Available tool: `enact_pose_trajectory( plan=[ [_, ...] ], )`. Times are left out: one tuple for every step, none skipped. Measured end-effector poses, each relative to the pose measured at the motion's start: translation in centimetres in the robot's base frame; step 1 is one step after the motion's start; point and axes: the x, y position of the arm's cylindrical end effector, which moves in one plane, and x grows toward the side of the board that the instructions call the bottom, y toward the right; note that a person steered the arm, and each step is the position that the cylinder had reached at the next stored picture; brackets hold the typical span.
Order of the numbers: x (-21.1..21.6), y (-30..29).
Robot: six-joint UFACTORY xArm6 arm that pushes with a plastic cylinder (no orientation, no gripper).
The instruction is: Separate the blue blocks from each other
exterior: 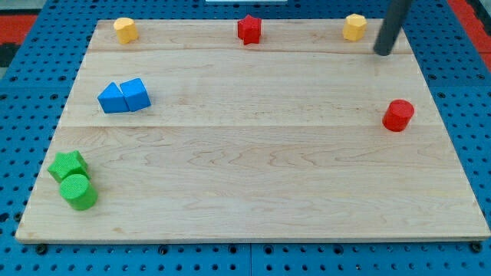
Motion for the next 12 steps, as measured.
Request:
enact_pose_trajectory(
  plan=[
    [0.4, -1.6],
    [1.3, -3.9],
    [5.0, -12.9],
    [10.0, -14.9],
    [18.0, -20.2],
    [17.9, -31.8],
    [15.4, -41.7],
    [11.9, -42.7],
    [12.3, -45.6],
    [12.5, -51.5],
    [8.8, -51.4],
    [8.4, -49.0]
  ],
)
